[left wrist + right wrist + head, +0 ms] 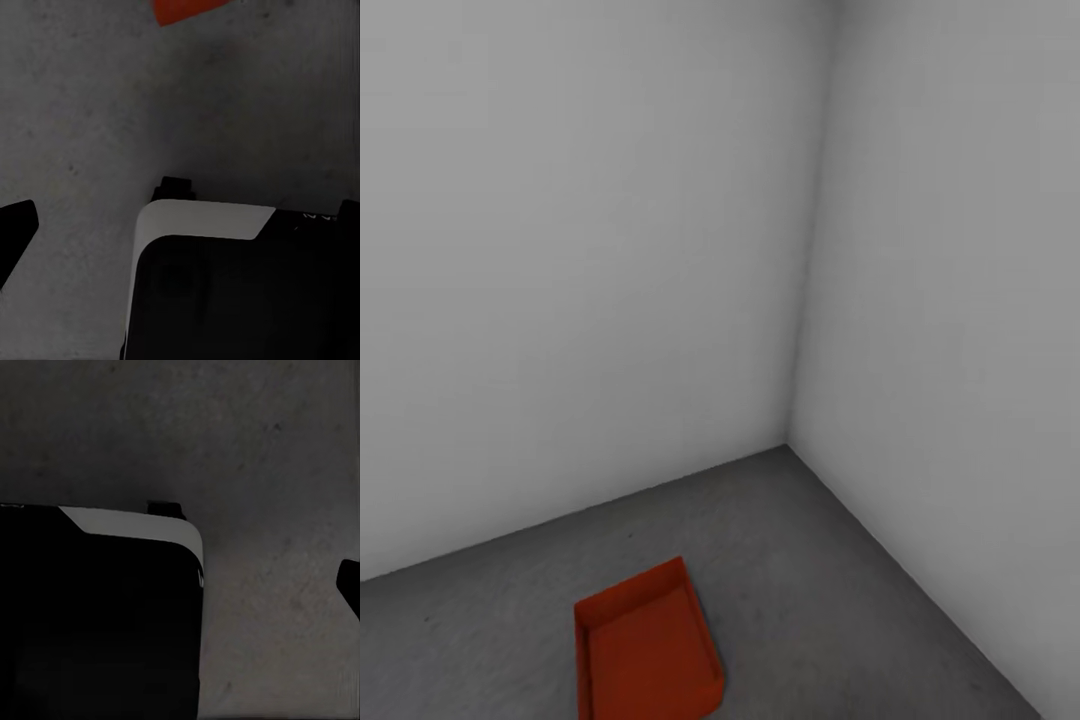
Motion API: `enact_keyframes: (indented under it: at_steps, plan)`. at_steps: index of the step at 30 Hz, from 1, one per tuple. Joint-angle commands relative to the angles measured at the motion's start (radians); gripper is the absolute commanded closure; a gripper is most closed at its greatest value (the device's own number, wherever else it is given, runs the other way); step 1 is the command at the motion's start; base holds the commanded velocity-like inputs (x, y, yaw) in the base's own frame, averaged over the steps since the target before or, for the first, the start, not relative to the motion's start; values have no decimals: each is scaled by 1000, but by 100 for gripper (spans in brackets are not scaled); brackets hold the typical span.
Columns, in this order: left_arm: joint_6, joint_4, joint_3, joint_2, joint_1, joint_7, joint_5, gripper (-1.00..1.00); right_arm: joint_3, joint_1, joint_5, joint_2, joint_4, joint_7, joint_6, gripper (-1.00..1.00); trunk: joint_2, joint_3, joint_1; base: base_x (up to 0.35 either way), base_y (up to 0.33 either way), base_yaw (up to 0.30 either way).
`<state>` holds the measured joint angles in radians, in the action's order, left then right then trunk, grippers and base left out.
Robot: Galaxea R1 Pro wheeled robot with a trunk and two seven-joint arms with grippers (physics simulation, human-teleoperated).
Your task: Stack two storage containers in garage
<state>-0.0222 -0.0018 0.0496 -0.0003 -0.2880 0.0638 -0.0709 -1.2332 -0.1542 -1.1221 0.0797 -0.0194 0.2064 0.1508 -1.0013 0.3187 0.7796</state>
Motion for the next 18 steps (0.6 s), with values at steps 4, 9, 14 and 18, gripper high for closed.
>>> enact_keyframes:
  at_steps: [4,9,14,18]
  plan:
    - [-2,0,4,0,0,1,-7,-100,-8,-1,-8,1,-2,1,3,-100,-1,-2,0,0,0,-288]
    - [-2,0,4,1,0,1,-7,-100,-8,-1,-8,2,-2,1,3,-100,-1,-6,0,0,0,-284]
    - [-2,0,4,1,0,1,-7,-100,-8,-1,-8,2,-2,1,3,-100,-1,-10,0,0,0,-283]
    - [-2,0,4,1,0,1,-7,-100,-8,-1,-8,2,-2,1,3,-100,-1,-13,0,0,0,-283]
